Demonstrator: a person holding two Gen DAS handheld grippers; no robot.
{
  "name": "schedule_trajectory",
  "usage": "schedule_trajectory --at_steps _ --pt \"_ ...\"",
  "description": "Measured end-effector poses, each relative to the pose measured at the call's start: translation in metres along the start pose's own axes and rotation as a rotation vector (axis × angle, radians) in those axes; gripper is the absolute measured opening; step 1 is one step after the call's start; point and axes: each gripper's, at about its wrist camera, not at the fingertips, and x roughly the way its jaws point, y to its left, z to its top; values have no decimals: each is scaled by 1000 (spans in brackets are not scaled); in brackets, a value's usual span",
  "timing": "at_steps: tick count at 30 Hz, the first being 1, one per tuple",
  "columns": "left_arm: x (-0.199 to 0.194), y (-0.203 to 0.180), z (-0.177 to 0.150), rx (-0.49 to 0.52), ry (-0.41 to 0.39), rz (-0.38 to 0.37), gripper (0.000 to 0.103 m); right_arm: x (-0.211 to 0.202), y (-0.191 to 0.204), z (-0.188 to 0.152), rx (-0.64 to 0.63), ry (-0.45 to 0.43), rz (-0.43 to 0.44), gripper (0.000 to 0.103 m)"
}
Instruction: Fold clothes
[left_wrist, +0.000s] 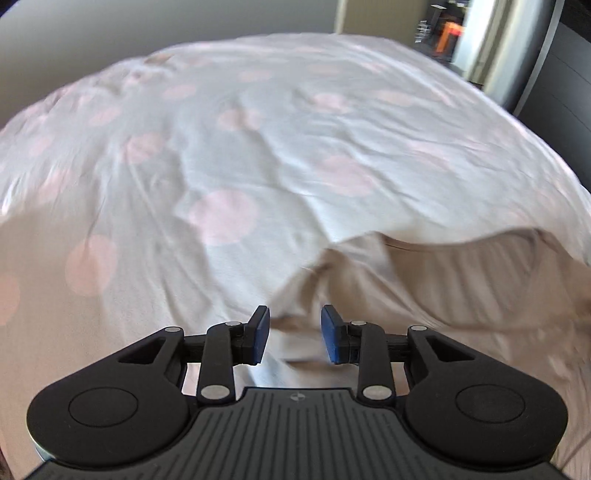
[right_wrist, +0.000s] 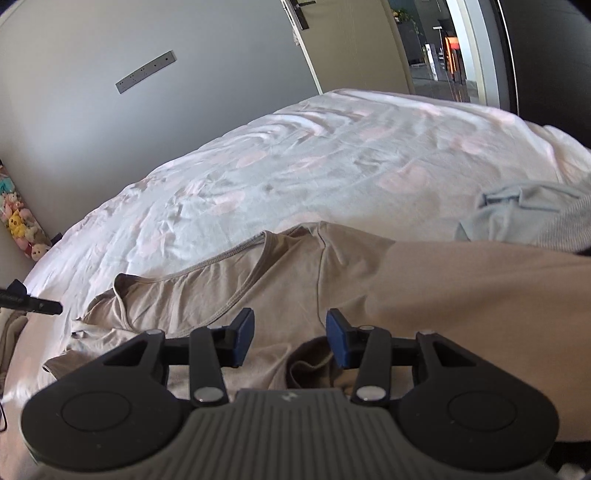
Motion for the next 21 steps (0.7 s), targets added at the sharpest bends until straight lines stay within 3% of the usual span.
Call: schedule_trajectory --at_steps 6,8,10,14,21 --pt "32 15 -3 -22 97 -43 27 4 -2 -2 -25 16 -7 47" --pt "32 11 -7 7 89 -42 8 4 -4 -4 -29 20 -14 47" --pt "28 8 -7 31 61 -20 1 4 -6 -6 -31 22 -20 47" --pt "12 14 7 5 -13 34 1 6 -7 -8 -25 23 -22 46" --pt "19 18 13 -10 -9 80 1 6 -9 -8 -13 8 -49 46"
